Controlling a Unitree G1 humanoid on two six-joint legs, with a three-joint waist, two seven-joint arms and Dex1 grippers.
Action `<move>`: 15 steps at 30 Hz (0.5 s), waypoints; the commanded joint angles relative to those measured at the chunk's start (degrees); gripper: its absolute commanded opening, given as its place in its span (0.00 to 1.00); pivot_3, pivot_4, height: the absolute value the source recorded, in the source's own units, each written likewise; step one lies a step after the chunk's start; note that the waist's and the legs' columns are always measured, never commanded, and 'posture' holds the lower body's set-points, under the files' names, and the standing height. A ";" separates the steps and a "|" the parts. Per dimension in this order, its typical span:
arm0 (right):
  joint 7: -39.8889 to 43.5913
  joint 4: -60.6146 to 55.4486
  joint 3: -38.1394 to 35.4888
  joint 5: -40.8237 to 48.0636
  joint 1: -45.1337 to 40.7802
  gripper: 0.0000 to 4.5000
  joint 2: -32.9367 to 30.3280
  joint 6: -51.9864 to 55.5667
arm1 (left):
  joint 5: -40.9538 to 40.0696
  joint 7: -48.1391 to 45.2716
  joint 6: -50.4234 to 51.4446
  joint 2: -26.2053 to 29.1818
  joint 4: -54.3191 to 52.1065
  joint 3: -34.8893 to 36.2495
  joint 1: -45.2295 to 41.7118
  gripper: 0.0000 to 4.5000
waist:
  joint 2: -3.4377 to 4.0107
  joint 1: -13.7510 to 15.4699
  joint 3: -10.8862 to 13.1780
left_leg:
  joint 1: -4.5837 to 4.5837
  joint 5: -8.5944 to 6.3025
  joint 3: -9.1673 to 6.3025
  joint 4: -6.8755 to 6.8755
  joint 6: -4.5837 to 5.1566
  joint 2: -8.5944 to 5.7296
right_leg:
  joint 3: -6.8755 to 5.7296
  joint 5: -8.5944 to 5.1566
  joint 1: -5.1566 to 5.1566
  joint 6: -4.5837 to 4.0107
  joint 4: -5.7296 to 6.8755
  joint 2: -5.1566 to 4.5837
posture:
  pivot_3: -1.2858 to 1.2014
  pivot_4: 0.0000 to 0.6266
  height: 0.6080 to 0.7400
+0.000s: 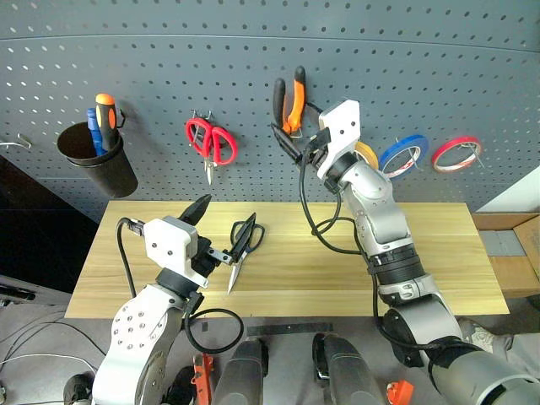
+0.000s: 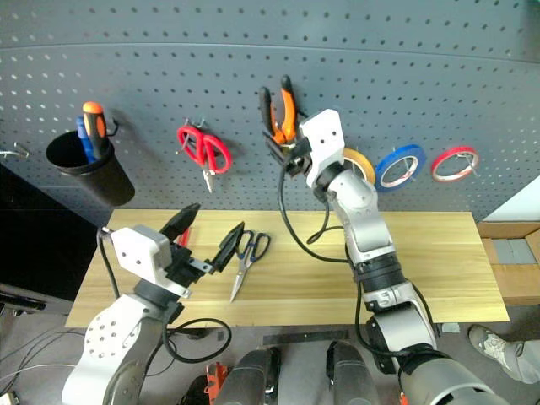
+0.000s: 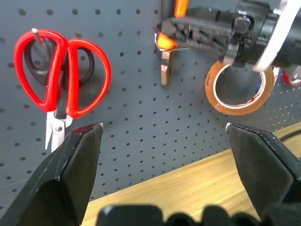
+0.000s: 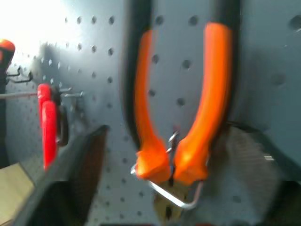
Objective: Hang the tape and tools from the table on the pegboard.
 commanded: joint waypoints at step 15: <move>17.35 -24.03 -1.46 18.92 13.11 0.99 -12.75 28.27 | -1.51 0.90 4.99 1.35 5.34 5.57 2.87 1.00 | 0.00 0.39 -0.09 | 0.03 -0.01 -0.08 -0.01 0.11 0.02 | -0.03 0.04 0.10 -0.08 -0.08 0.00 | 0.55 0.39 1.00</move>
